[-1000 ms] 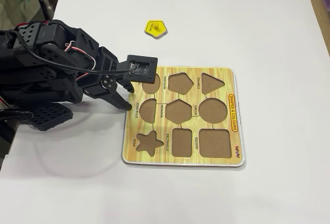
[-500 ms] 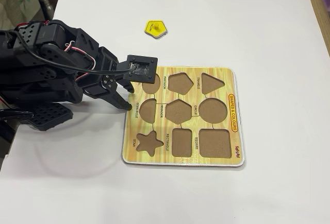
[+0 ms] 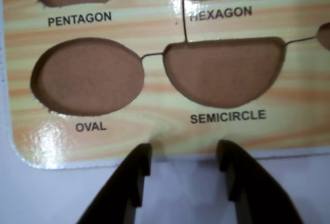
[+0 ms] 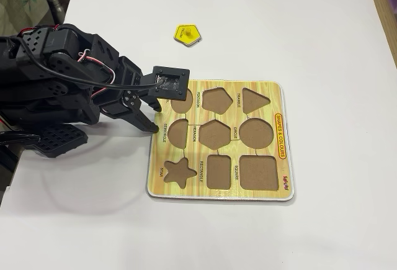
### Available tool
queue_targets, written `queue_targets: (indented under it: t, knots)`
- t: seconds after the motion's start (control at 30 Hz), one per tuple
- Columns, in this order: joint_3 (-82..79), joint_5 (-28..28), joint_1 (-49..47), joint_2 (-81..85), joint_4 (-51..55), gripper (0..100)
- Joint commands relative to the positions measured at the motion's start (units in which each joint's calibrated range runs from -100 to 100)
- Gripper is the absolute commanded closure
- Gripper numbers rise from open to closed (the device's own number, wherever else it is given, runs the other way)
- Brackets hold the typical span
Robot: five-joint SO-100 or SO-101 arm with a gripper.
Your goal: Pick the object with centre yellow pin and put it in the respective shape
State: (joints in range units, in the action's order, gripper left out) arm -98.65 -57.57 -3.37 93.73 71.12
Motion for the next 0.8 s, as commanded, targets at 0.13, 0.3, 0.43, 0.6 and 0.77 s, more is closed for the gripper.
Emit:
queue_targets:
  t: [0.13, 0.3, 0.43, 0.6, 0.77]
  knots:
    - [-0.36, -0.38, 0.54, -0.51, 0.96, 85]
    - [-0.27, -0.44, 0.34, -0.51, 0.79, 85]
    - [1.80, -0.44, 0.34, -1.43, -0.94, 84]
    - [8.00, -0.44, 0.14, -3.35, -3.02, 84]
    - [19.78, -0.33, 0.05, -17.33, -2.15, 84]
